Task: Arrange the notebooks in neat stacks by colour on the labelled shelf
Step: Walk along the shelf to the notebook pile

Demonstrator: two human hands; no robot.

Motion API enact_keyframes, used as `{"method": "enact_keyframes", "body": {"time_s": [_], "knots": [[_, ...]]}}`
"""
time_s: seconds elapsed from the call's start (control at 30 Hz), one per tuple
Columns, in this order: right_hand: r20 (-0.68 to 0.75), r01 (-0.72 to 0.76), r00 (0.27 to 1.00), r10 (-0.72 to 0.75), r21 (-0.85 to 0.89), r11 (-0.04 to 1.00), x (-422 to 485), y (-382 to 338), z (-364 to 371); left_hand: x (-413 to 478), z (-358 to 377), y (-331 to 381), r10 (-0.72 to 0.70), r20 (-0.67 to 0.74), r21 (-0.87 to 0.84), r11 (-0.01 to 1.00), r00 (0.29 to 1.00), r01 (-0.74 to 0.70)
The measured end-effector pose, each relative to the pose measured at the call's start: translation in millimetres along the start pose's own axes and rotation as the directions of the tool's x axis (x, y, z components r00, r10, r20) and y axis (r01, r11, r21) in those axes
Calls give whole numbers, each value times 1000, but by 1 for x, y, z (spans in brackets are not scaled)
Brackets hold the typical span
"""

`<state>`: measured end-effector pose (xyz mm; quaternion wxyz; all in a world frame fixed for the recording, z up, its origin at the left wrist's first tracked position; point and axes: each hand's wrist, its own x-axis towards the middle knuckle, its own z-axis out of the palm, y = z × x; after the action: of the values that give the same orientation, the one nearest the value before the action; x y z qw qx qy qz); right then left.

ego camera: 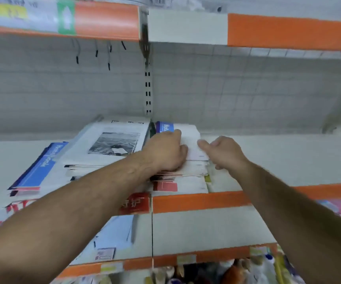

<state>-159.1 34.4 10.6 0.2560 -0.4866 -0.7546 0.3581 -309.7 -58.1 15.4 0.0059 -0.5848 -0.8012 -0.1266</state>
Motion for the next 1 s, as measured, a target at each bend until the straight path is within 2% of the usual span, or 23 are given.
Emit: {"method": "enact_keyframes", "body": {"time_s": [0.1, 0.17, 0.3, 0.47, 0.63, 0.73, 0.9, 1.0], "knots": [[100, -7, 995, 9, -26, 1000, 12, 5, 1, -16, -1, 3, -92, -35, 15, 996, 995, 92], [151, -50, 987, 48, 9, 999, 19, 12, 2, -23, 3, 4, -134, -18, 55, 989, 991, 135], [195, -84, 979, 66, 86, 993, 32, 17, -1, -31, 5, 7, -191, -22, 28, 981, 981, 191], [195, -124, 976, 94, 152, 981, 38, 23, -9, -32, 7, 14, -207, -37, 41, 977, 978, 209], [34, -198, 979, 200, 373, 906, 48, 30, -16, -29, 3, 17, -175, -73, 50, 983, 982, 179], [-13, -197, 975, 224, 423, 885, 52, 32, -21, -26, 3, 16, -153, -91, 50, 986, 984, 158], [142, -222, 974, 179, 410, 885, 45, 30, -18, -21, 5, 18, -132, -39, 4, 991, 990, 133], [170, -228, 971, 171, 416, 881, 41, 27, -20, -20, 4, 17, -120, -34, -42, 992, 992, 118]]}}
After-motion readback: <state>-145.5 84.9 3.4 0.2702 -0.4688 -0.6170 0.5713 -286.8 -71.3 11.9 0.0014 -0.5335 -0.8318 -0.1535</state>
